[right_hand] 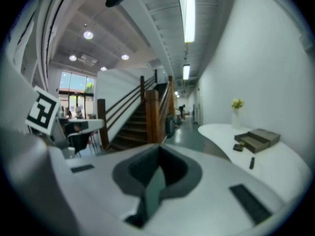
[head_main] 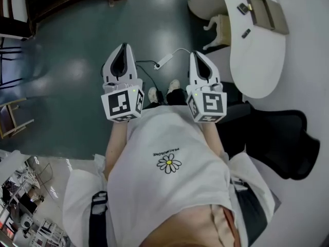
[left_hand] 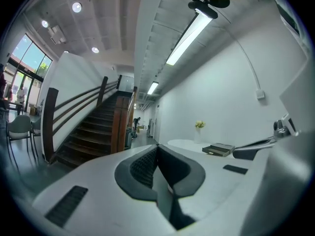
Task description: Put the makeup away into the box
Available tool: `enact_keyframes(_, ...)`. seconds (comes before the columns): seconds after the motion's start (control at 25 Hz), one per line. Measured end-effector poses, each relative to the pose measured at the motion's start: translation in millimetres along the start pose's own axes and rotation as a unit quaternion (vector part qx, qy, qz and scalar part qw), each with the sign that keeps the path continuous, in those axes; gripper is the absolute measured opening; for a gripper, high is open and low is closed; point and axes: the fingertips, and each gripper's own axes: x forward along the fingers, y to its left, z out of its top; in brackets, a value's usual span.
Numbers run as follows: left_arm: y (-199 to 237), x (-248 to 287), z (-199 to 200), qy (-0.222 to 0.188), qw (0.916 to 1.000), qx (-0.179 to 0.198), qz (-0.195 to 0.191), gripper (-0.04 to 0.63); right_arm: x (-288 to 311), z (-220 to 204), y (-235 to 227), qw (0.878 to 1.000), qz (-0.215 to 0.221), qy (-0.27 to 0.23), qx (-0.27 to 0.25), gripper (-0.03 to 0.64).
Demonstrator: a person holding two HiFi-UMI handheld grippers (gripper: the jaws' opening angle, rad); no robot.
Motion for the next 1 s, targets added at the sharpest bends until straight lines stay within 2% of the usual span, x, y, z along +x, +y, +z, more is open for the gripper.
enact_keyframes(0.12, 7, 11, -9, 0.011, 0.9999, -0.009, 0.006, 0.021, 4, -12, -9, 1.000, -0.013, 0.019, -0.006, 0.030)
enact_keyframes(0.32, -11, 57, -19, 0.027, 0.9995, 0.009, -0.011, 0.021, 32, -12, -40, 0.999, -0.016, 0.008, 0.039, 0.030)
enact_keyframes(0.44, -34, 100, -16, 0.034, 0.9985, 0.023, -0.037, 0.021, 56, 1, -67, 0.998, -0.019, -0.010, 0.053, 0.030)
enact_keyframes(0.56, -65, 152, -3, 0.031, 0.9948, 0.042, -0.087, 0.021, 74, 20, -105, 0.996, -0.044, -0.032, 0.067, 0.029)
enact_keyframes(0.68, -99, 198, 10, 0.010, 0.9889, 0.058, -0.136, 0.021, 81, 31, -150, 0.992, -0.079, -0.056, 0.079, 0.029)
enact_keyframes(0.84, -149, 243, 14, -0.013, 0.9791, 0.050, -0.196, 0.021, 73, 29, -207, 0.983, -0.147, -0.069, 0.089, 0.029)
enact_keyframes(0.92, -179, 260, 12, -0.008, 0.9690, 0.049, -0.242, 0.021, 56, 28, -228, 0.973, -0.194, -0.075, 0.097, 0.029)
enact_keyframes(1.0, -216, 280, 8, -0.003, 0.9536, 0.053, -0.296, 0.021, 36, 25, -251, 0.959, -0.250, -0.080, 0.106, 0.030)
